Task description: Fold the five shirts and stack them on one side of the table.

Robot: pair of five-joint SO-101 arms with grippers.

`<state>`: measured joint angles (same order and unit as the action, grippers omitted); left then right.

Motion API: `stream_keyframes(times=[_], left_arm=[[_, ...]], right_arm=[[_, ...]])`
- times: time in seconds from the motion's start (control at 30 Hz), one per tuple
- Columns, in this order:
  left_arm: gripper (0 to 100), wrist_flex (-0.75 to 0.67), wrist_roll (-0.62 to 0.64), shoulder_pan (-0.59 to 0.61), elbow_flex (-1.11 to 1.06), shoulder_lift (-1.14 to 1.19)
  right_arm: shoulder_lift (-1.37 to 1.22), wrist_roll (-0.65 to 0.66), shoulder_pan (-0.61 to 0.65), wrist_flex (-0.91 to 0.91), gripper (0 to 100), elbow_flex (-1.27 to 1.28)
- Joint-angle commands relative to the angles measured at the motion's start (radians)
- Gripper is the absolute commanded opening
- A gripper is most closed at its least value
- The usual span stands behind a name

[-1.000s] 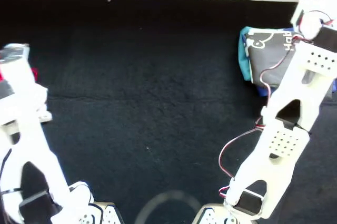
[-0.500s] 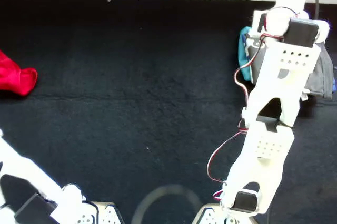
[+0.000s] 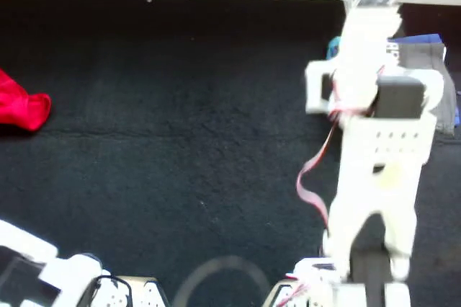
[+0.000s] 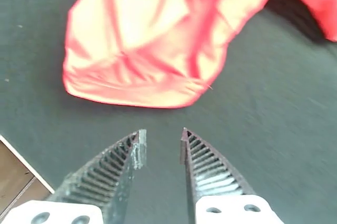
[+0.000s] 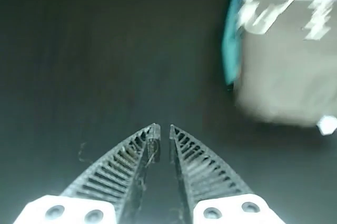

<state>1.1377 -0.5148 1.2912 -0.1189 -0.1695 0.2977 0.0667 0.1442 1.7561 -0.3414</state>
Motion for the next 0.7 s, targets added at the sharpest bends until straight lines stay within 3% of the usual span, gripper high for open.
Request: stream_keyframes(times=[0.0, 0.1, 0.27, 0.33, 0.43, 0.67], left_arm=[[13, -0.057, -0.012, 0.031, 0.196, 0.171], [13, -0.055, -0.012, 0.031, 0.374, 0.343], [13, -0.055, -0.017, 0.03, 0.627, 0.584], [13, -0.055, -0.029, 0.03, 0.705, 0.671], [13, -0.054, -0.094, 0.025, 0.771, 0.792], [13, -0.011, -0.098, 0.012, 0.826, 0.932]], right_arm=[[0.229, -0.003, 0.053, 0.004, 4.4, 0.325], [0.348, -0.003, 0.058, 0.005, 5.4, 0.461], [0.466, -0.002, 0.059, 0.004, 18.0, 0.628], [0.486, -0.002, 0.059, 0.004, 18.6, 0.67], [0.496, -0.002, 0.059, 0.004, 18.7, 0.708], [0.496, -0.002, 0.059, 0.004, 18.7, 0.719]])
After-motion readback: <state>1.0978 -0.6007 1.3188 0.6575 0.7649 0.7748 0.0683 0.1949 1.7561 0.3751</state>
